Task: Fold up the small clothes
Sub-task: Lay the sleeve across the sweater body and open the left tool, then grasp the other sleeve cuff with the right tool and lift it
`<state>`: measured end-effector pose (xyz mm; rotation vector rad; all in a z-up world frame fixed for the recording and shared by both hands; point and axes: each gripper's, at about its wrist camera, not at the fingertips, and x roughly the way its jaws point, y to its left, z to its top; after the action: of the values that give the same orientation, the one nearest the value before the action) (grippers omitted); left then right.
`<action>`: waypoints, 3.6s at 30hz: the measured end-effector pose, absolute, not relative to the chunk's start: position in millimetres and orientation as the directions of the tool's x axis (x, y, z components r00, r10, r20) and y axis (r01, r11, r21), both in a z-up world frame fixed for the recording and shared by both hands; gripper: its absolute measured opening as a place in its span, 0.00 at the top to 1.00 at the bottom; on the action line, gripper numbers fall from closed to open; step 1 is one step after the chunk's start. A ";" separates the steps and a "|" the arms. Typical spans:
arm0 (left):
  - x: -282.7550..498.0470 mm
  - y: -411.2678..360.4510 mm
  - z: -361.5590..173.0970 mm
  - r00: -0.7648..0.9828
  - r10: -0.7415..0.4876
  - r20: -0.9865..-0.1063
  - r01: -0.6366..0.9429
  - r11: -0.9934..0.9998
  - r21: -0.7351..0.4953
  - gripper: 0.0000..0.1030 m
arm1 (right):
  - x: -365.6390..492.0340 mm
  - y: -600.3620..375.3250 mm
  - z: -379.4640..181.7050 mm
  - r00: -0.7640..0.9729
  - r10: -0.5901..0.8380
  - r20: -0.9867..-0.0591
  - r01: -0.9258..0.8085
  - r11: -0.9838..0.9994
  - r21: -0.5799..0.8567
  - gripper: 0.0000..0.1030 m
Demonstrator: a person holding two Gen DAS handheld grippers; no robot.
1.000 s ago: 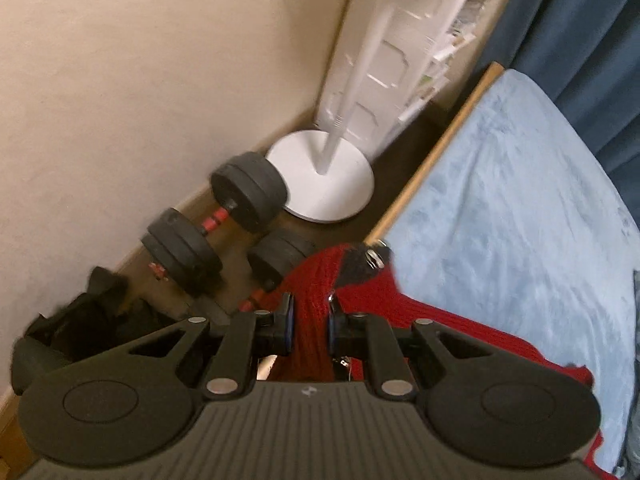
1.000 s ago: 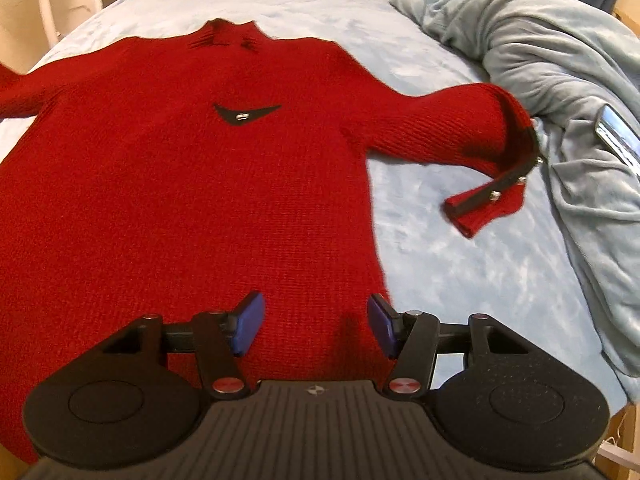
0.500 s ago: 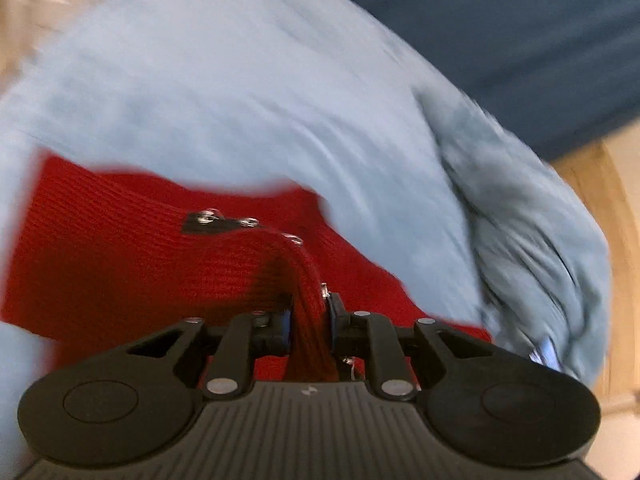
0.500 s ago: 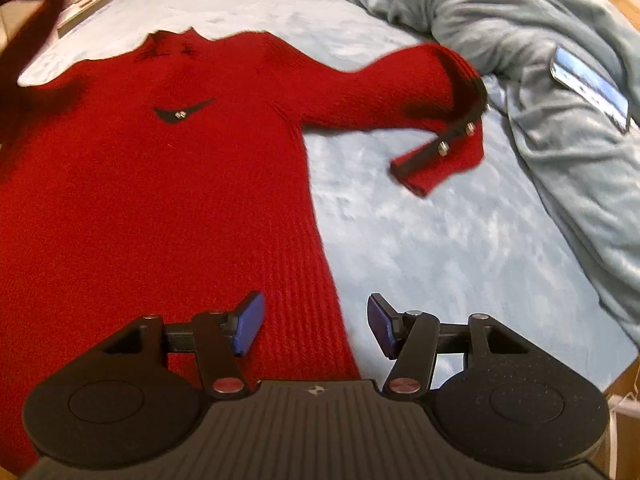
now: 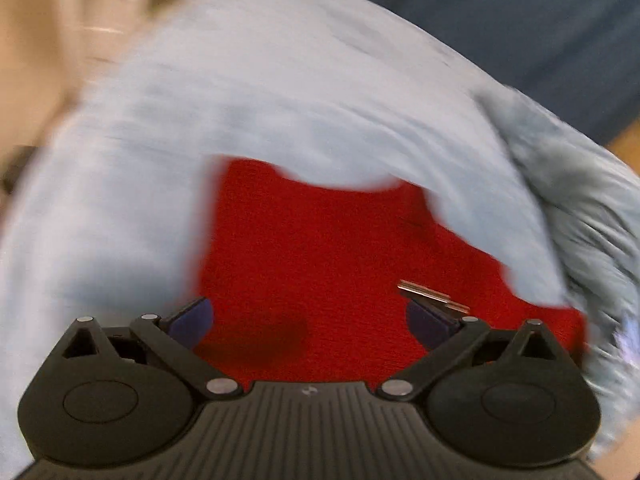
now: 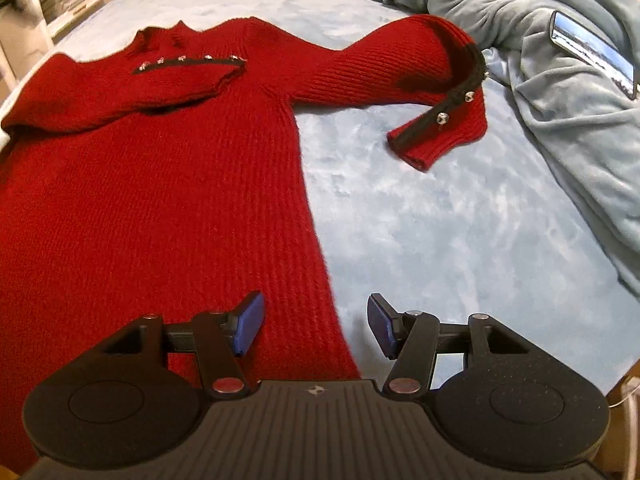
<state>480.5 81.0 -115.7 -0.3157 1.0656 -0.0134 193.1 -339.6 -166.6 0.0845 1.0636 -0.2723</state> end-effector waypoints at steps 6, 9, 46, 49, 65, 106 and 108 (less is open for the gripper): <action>491.7 121.0 -154.3 0.450 -0.082 -0.889 -0.215 0.957 -0.197 0.00 | 203.8 -323.7 -155.0 0.490 -0.185 -0.852 0.241 0.968 -0.072 0.43; 507.9 103.1 -181.6 0.437 0.013 -0.900 -0.169 0.983 -0.068 0.00 | 206.1 -322.8 -152.0 0.482 -0.199 -0.853 0.239 0.967 -0.090 0.43; 512.9 141.0 -178.3 0.570 -0.045 -0.820 -0.216 0.955 -0.203 0.00 | 425.9 -316.0 -116.6 0.838 0.032 -0.545 -0.039 0.999 0.000 0.95; 516.7 126.0 -187.0 0.555 -0.022 -0.831 -0.191 0.970 -0.153 0.00 | 459.7 -350.8 -167.4 0.697 0.002 -0.717 0.051 0.997 0.052 0.95; 482.3 107.1 -183.4 0.570 0.107 -0.814 -0.081 0.994 0.074 0.00 | 367.4 -389.9 -176.1 0.667 -0.140 -0.732 0.306 0.947 0.098 0.49; 233.6 41.1 -81.5 0.564 0.139 -0.814 -0.119 0.989 0.086 0.00 | 255.1 -488.2 -136.0 0.579 -0.321 -0.750 0.568 0.818 0.088 0.39; 239.5 45.2 -85.7 0.550 0.143 -0.823 -0.135 0.988 0.081 0.00 | 288.2 -503.1 -156.7 0.521 -0.341 -0.782 0.611 0.790 0.063 0.39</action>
<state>239.5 45.2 -85.7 0.0089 0.9745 0.1640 288.2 -503.1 -156.7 0.3516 0.8463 -0.5842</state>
